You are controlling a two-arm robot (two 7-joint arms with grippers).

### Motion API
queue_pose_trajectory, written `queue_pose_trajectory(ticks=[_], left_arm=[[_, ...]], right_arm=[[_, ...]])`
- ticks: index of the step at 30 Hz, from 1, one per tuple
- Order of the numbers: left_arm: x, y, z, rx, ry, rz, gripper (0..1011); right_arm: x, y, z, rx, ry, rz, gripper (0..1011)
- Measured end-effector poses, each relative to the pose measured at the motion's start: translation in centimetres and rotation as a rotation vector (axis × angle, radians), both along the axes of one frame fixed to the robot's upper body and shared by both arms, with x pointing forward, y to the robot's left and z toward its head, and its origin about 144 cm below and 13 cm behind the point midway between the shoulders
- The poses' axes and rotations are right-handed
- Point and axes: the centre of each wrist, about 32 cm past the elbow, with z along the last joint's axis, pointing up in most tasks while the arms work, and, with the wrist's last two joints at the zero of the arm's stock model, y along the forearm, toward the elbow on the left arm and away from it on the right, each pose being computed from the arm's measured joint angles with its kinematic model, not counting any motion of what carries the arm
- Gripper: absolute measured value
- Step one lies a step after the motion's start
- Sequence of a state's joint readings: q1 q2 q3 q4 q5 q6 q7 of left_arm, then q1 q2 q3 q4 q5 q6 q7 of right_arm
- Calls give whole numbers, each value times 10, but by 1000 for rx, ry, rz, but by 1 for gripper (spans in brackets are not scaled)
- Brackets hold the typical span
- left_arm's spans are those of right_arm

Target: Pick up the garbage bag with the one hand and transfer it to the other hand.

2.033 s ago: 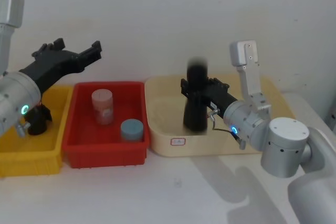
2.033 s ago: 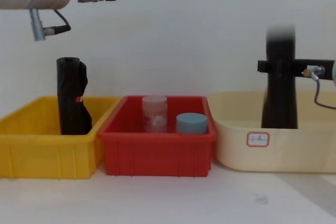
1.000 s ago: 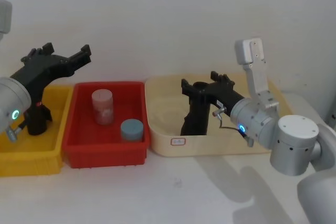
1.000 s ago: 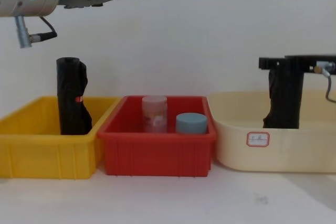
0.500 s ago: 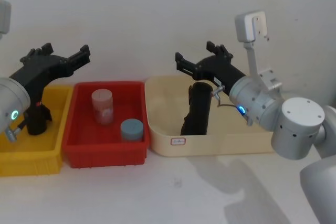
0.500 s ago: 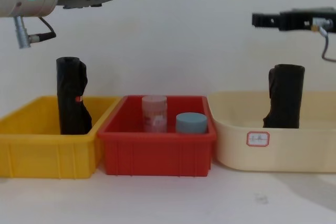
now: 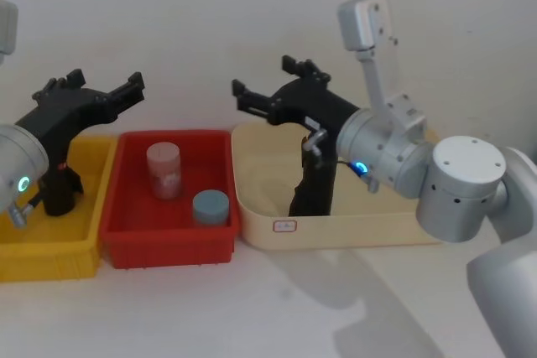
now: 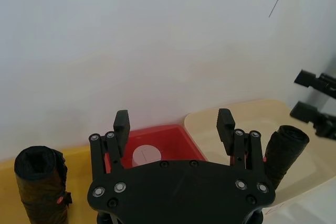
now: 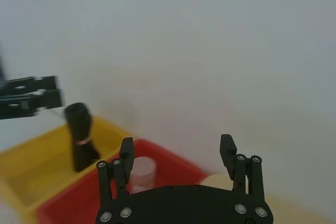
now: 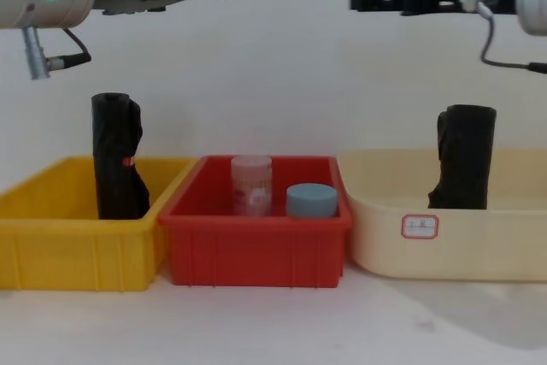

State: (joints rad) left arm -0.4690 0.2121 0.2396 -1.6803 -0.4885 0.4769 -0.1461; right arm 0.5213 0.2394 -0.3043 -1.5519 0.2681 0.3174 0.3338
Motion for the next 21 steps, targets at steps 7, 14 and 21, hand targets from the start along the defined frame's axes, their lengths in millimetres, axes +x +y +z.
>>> queue_pose_trajectory(ticks=[7, 14, 21], left_arm=[[0, 0, 0, 0, 0, 0, 1002], [0, 0, 0, 0, 0, 0, 1001], [0, 0, 0, 0, 0, 0, 1001]], right_arm=[[-7, 21, 6, -28, 74, 83, 1001], [-11, 39, 9, -82, 135, 144, 1001], [-11, 55, 10, -131, 185, 191, 1001]])
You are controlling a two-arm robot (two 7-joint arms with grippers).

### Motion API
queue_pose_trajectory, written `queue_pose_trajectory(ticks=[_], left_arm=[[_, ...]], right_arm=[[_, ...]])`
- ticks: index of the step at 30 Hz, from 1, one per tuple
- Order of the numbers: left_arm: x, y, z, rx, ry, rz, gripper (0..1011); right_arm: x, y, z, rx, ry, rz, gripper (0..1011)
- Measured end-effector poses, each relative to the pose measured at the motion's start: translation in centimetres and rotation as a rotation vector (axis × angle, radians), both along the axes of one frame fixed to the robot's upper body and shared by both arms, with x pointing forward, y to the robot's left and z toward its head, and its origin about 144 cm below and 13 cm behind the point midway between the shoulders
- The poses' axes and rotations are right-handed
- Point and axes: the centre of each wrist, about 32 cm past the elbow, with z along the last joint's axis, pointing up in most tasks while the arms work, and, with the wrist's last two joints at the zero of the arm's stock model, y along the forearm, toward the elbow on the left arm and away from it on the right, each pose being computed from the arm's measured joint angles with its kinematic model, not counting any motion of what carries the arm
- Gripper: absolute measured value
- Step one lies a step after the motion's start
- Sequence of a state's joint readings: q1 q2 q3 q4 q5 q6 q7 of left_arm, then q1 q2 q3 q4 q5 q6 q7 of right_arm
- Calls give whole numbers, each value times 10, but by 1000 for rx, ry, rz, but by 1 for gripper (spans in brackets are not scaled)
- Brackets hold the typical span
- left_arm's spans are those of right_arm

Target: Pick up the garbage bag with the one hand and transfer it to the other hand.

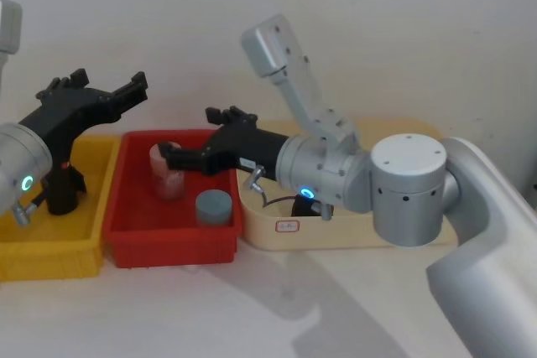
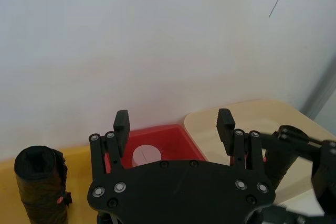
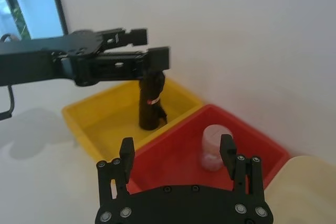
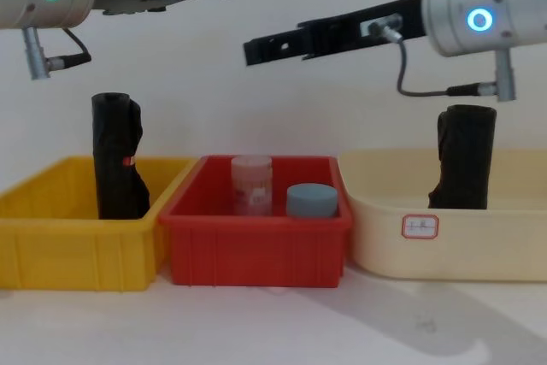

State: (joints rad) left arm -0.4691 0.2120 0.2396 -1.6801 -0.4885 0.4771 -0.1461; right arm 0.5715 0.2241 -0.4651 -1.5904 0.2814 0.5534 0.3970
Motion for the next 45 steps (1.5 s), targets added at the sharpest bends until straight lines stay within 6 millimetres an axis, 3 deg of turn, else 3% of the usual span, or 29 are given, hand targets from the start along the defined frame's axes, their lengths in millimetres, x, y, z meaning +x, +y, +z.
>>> queue_pose_trajectory(ticks=[17, 45], left_arm=[[0, 0, 0, 0, 0, 0, 1002], [0, 0, 0, 0, 0, 0, 1001]], right_arm=[[9, 25, -4, -63, 107, 35, 1001], [19, 28, -21, -158, 195, -29, 1001]])
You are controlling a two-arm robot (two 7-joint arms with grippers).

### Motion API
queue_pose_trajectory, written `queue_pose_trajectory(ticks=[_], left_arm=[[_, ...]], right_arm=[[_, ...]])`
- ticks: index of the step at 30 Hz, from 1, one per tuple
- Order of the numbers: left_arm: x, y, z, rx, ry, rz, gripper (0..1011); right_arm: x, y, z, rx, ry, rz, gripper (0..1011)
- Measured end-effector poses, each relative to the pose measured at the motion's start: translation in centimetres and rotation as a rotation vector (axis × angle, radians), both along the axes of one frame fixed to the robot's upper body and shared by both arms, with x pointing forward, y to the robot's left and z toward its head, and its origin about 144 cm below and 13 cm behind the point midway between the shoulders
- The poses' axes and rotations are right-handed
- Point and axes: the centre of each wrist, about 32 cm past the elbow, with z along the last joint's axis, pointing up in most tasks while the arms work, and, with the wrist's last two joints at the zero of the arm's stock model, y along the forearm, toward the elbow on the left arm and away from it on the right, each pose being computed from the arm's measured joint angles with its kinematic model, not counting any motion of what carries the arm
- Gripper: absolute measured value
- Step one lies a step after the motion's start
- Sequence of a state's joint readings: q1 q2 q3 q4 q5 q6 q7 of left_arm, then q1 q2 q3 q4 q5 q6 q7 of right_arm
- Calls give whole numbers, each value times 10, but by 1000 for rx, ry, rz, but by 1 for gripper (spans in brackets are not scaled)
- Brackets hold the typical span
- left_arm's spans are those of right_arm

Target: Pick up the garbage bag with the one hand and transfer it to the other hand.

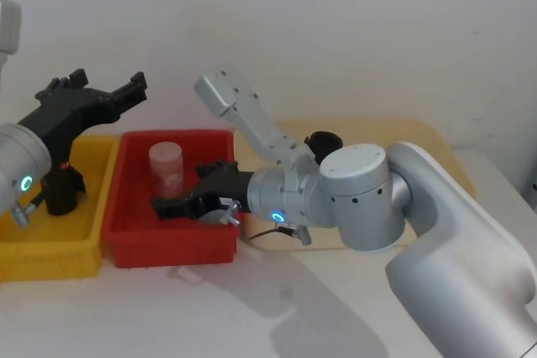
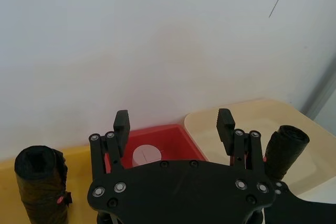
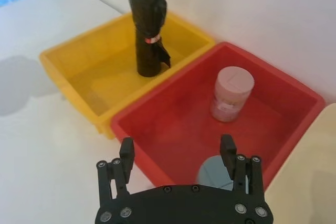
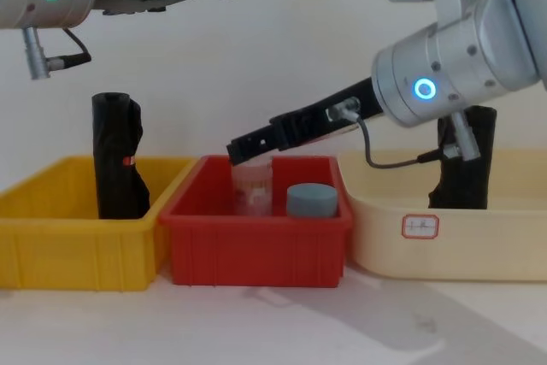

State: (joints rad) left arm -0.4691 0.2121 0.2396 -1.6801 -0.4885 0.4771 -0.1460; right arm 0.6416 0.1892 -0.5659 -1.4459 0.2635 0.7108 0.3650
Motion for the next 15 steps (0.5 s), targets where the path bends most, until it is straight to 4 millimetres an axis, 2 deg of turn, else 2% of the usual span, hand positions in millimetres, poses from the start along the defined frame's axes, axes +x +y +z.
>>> queue_pose_trajectory(ticks=[15], left_arm=[[0, 0, 0, 0, 0, 0, 1002]], right_arm=[[19, -4, -12, -55, -9, -40, 1001]])
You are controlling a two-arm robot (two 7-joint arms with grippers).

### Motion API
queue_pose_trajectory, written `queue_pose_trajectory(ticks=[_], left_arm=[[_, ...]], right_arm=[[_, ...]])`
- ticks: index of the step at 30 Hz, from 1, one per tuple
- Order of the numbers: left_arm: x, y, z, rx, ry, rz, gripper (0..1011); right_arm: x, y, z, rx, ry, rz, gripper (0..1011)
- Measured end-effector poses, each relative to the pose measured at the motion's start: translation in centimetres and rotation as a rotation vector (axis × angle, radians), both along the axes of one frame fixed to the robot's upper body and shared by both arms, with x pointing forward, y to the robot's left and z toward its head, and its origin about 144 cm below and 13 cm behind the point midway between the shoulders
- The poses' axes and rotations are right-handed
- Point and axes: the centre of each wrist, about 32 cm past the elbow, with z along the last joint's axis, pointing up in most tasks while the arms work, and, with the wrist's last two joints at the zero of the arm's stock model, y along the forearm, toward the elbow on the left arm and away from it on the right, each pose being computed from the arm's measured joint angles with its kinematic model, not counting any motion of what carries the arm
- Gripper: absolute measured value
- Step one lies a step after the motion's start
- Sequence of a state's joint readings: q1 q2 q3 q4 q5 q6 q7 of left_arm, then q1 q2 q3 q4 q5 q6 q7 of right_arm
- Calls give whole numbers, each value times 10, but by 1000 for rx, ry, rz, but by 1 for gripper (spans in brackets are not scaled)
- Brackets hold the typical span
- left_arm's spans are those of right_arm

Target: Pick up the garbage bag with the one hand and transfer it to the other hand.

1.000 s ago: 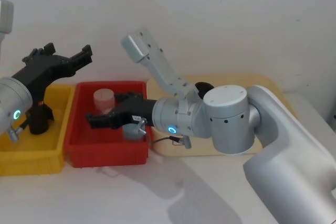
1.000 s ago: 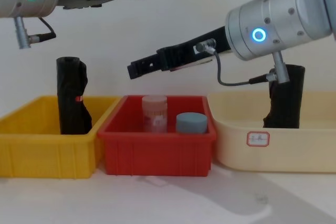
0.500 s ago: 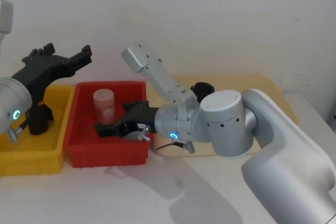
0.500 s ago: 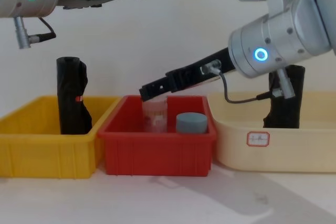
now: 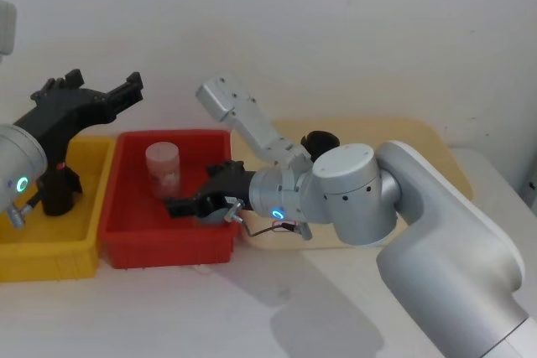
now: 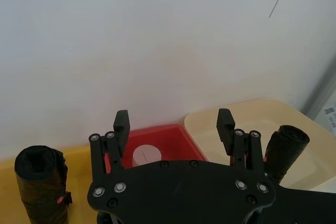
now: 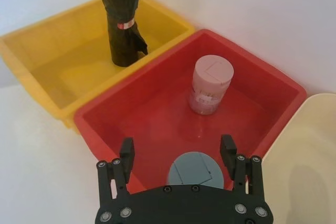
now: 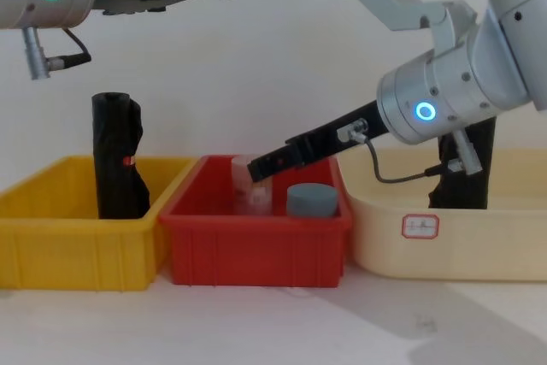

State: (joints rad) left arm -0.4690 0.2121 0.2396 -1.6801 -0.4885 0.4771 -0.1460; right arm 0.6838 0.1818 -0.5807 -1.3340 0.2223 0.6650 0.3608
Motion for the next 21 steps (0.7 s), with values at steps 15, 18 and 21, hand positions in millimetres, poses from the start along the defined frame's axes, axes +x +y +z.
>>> queue_pose_trajectory(ticks=[15, 18, 21], left_arm=[[0, 0, 0, 0, 0, 0, 1001], [0, 0, 0, 0, 0, 0, 1001], [0, 0, 0, 0, 0, 0, 1002]], right_arm=[[11, -5, -9, -59, 18, -4, 1001], [12, -6, -10, -66, 19, -6, 1001], [13, -7, -12, -76, 21, -9, 1001]])
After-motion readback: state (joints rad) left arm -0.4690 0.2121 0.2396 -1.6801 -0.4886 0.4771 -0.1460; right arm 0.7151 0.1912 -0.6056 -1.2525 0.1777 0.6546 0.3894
